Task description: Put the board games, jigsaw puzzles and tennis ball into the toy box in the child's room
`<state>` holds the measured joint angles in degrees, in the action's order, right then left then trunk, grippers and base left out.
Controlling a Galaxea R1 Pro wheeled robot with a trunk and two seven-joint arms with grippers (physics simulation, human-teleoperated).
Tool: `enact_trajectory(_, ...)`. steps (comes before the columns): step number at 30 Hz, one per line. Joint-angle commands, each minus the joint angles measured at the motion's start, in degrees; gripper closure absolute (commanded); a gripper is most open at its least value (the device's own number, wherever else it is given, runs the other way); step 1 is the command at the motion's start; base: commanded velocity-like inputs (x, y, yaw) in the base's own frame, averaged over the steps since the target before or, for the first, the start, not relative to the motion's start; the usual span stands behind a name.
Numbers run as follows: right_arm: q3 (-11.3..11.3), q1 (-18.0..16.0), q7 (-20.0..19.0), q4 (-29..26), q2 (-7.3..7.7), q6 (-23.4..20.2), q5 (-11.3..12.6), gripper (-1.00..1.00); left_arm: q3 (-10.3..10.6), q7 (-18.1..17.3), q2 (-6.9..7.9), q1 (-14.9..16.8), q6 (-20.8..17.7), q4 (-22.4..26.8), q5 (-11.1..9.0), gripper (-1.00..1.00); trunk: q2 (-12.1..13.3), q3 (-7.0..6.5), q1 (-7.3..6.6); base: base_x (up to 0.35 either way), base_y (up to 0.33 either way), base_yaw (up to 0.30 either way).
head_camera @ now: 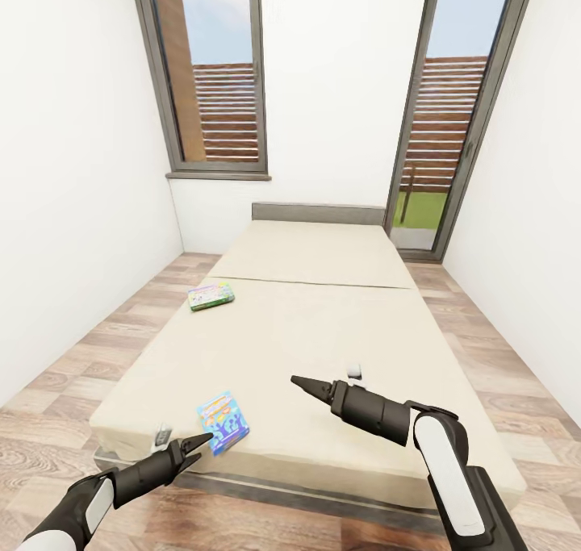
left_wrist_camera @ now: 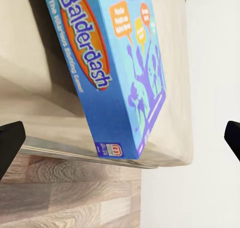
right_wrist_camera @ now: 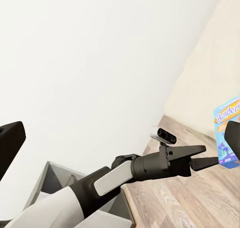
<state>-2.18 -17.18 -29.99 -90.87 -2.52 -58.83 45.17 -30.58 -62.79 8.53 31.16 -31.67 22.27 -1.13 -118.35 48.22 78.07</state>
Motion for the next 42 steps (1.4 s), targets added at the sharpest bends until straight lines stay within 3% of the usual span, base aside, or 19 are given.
enact_trajectory(1,0.07,-0.04,-0.42,-0.01,-0.03,-0.19,-0.40,-1.00,-0.18,-0.14,-0.01,0.04,-0.57,-0.02,-0.10,-1.00,-0.02,0.05,-0.01,0.011,0.000,0.000)
enact_trajectory(12,0.00,-0.05,-0.36,0.01,-1.96,-0.23,-0.70,-1.00,-0.18,-0.31,-0.07,0.04,-0.57,-0.02,-0.03,-1.00,-0.02,0.05,-0.01,0.102,0.000,0.000)
enact_trajectory(30,-0.02,-0.05,1.18,0.04,-2.16,-0.24,-0.61,-1.00,-0.26,-0.35,-0.01,0.04,-0.75,-0.01,-0.10,-1.00,-0.02,0.05,-0.01,0.004,0.000,0.000)
enact_trajectory(36,-0.02,-0.05,1.22,0.02,-2.16,-0.20,-0.61,-1.00,-0.22,-0.26,-0.01,0.04,-0.76,-0.01,-0.10,-1.00,-2.43,1.13,1.31,0.000,0.000,0.000)
enact_trajectory(42,-0.02,-0.05,1.24,0.03,-2.19,-0.18,-0.60,-1.00,-0.20,-0.23,-0.07,0.04,-0.76,-0.01,-0.10,-1.00,-2.43,1.13,1.31,0.000,0.000,0.000)
